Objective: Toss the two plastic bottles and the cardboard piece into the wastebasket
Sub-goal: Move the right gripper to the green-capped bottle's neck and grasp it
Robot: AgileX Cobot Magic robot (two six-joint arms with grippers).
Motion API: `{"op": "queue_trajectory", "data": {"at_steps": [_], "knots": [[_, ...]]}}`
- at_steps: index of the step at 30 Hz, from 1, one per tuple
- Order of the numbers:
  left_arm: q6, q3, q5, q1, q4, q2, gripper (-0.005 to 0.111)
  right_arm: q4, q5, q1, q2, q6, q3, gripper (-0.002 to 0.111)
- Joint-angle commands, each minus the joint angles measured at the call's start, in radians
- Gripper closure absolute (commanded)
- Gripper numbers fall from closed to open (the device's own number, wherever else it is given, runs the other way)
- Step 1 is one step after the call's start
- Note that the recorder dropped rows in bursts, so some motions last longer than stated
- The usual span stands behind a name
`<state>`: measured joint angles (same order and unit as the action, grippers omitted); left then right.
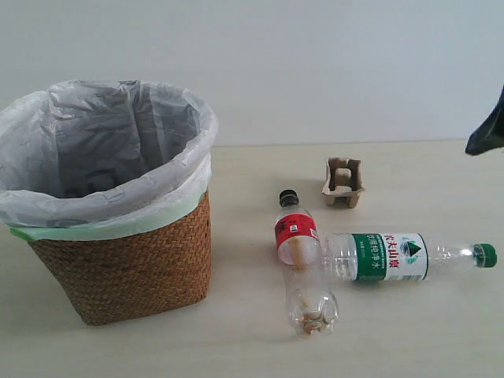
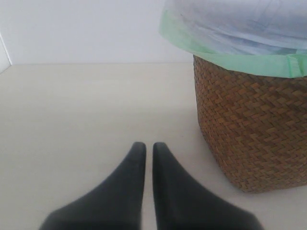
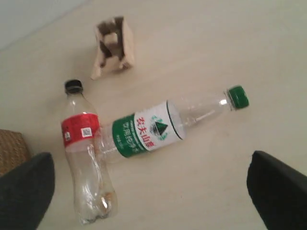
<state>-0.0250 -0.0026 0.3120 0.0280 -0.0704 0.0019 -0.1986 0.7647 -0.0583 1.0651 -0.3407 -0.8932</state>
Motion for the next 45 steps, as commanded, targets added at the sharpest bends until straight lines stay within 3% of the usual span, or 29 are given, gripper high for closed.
{"op": "queue_trajectory", "data": {"at_steps": [1,23,45], "knots": [[0.0,0.003,-0.004,-0.006,0.007,-0.002,0.102,0.04,0.068,0.006,0.105,-0.117,-0.003,0.004],[0.0,0.003,-0.004,-0.006,0.007,-0.002,0.102,-0.031,-0.358,0.006,0.609,-0.153,0.043,0.004],[0.0,0.003,-0.004,-0.006,0.007,-0.002,0.102,-0.131,-0.629,-0.011,0.787,-0.155,0.043,0.004]]}}
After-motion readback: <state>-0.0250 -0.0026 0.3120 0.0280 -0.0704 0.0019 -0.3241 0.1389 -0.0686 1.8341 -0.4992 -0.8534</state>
